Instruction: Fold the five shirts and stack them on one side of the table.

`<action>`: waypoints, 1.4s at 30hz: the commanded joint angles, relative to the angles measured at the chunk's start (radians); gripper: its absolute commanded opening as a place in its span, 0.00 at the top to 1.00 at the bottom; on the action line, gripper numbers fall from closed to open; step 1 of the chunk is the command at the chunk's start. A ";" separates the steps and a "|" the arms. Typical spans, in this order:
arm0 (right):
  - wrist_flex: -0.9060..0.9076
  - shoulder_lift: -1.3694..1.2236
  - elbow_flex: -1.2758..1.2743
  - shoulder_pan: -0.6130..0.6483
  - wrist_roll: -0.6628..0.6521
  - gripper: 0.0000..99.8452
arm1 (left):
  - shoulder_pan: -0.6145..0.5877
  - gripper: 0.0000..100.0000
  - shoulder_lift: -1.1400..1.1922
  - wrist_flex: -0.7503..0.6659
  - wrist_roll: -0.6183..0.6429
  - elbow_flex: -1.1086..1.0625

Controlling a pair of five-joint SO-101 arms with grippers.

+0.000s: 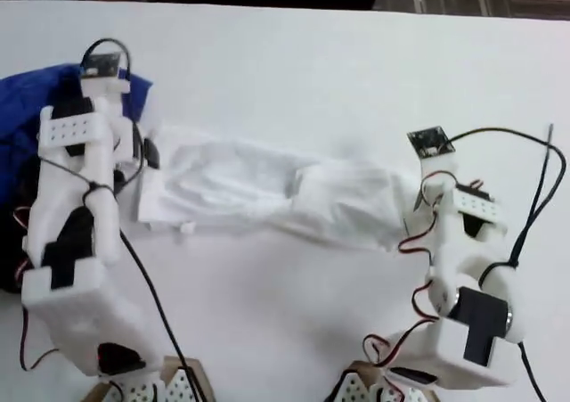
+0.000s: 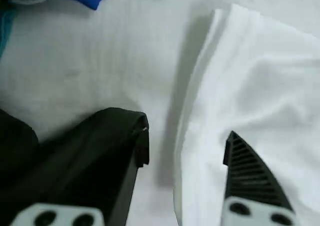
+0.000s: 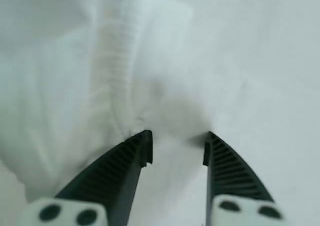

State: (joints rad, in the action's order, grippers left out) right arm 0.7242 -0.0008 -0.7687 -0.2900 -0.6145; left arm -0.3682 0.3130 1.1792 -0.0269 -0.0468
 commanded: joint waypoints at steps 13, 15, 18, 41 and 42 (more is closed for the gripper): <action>-0.064 0.030 -0.014 -0.021 0.000 0.83 | 0.038 0.72 0.276 0.187 0.025 0.331; -0.064 0.030 -0.014 -0.021 0.000 0.83 | 0.044 0.72 0.322 0.192 0.000 0.361; -0.064 0.030 -0.014 -0.019 0.000 0.83 | 0.075 0.75 0.385 0.227 -0.049 0.418; -0.065 0.030 -0.014 -0.019 0.000 0.83 | 0.031 0.76 0.727 0.603 -0.178 1.023; -0.065 0.030 -0.014 -0.019 0.000 0.83 | 0.035 0.76 0.730 0.601 -0.199 1.018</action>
State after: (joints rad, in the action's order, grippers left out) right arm 0.6981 0.0084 -0.7841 -0.2915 -0.6130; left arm -0.3023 1.0418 1.7637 -0.1788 0.9444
